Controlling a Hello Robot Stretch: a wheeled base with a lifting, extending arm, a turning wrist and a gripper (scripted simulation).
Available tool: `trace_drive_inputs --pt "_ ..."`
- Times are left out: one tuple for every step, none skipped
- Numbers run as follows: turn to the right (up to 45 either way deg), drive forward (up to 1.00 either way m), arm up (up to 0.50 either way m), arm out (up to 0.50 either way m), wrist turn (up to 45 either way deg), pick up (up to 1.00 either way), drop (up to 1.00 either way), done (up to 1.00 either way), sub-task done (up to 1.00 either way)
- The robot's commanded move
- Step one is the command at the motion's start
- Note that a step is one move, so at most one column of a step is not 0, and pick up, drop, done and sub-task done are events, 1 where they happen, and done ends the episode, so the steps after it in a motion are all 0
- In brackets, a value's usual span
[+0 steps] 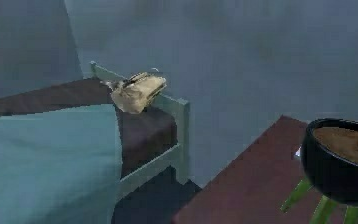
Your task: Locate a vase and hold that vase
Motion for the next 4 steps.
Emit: trace_drive_inputs --pt "-30.0 0.0 0.0 0.0 0.0 0.0 0.0 0.0 0.0" --pt "0.0 0.0 0.5 0.0 0.0 0.0 0.0 0.0 0.0" --pt "0.0 0.0 0.38 0.0 0.0 0.0 0.0 0.0 0.0" --pt "0.0 0.0 0.0 0.5 0.0 0.0 0.0 0.0 0.0"
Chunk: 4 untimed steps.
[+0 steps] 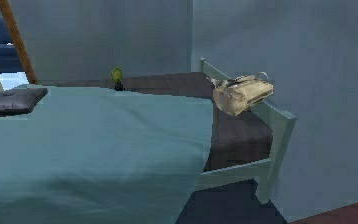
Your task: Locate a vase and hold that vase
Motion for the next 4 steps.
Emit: trace_drive_inputs --pt "0.0 0.0 0.0 0.0 45.0 0.0 0.0 0.0 0.0" --pt "0.0 0.0 0.0 0.0 45.0 0.0 0.0 0.0 0.0" --pt "0.0 0.0 0.0 0.0 45.0 0.0 0.0 0.0 0.0" --pt "0.0 0.0 0.0 0.0 9.0 0.0 0.0 0.0 0.0"
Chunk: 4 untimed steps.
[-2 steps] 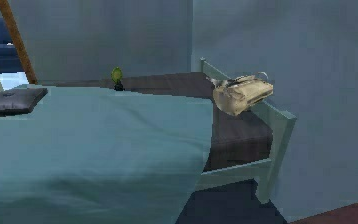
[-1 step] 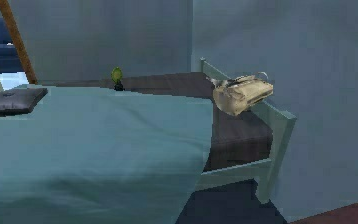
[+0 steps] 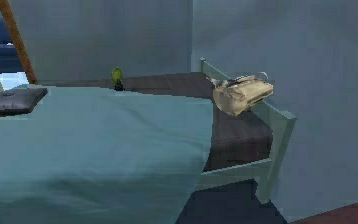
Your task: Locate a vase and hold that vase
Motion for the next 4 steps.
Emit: trace_drive_inputs --pt "0.0 0.0 -0.1 0.0 0.0 0.0 0.0 0.0 0.0" --pt "0.0 0.0 0.0 0.0 0.0 1.0 0.0 0.0 0.0" --pt "0.0 0.0 0.1 0.0 0.0 0.0 0.0 0.0 0.0" --pt "0.0 0.0 0.0 0.0 0.0 0.0 0.0 1.0 0.0"
